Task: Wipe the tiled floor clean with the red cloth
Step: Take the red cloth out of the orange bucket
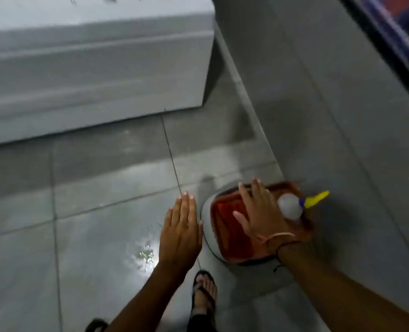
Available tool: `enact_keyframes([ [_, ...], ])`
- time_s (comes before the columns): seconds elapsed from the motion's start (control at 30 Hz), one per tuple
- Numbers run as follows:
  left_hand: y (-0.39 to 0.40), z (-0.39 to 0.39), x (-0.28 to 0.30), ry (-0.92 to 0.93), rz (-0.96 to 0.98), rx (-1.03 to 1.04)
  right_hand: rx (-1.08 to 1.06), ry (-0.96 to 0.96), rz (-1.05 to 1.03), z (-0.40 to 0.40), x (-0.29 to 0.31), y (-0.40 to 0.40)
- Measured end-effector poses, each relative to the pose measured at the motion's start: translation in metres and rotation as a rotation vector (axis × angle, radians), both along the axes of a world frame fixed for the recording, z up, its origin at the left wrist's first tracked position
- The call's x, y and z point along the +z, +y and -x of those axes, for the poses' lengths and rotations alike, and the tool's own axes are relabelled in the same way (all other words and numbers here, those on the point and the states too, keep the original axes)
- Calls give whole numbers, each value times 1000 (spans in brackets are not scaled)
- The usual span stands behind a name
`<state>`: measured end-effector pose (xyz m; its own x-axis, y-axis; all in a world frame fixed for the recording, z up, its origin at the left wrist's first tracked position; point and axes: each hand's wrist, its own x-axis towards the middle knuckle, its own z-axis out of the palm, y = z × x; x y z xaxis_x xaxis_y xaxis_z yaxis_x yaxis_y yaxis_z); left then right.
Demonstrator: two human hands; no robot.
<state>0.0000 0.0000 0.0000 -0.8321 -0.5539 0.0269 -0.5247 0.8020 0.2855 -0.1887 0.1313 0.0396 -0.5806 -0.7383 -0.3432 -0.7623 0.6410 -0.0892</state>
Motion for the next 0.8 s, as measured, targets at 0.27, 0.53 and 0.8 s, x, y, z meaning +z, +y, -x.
enact_keyframes([
  [0.27,54,34,-200,17,-166,-198,-46,-69,97,-10,-214,42],
  [0.53,58,35,-221,57,-224,-179,-203,-186,303,-22,-244,37],
  [0.8,27,-61,-197,2,-227,-5,-418,-210,642,-62,-146,-35],
])
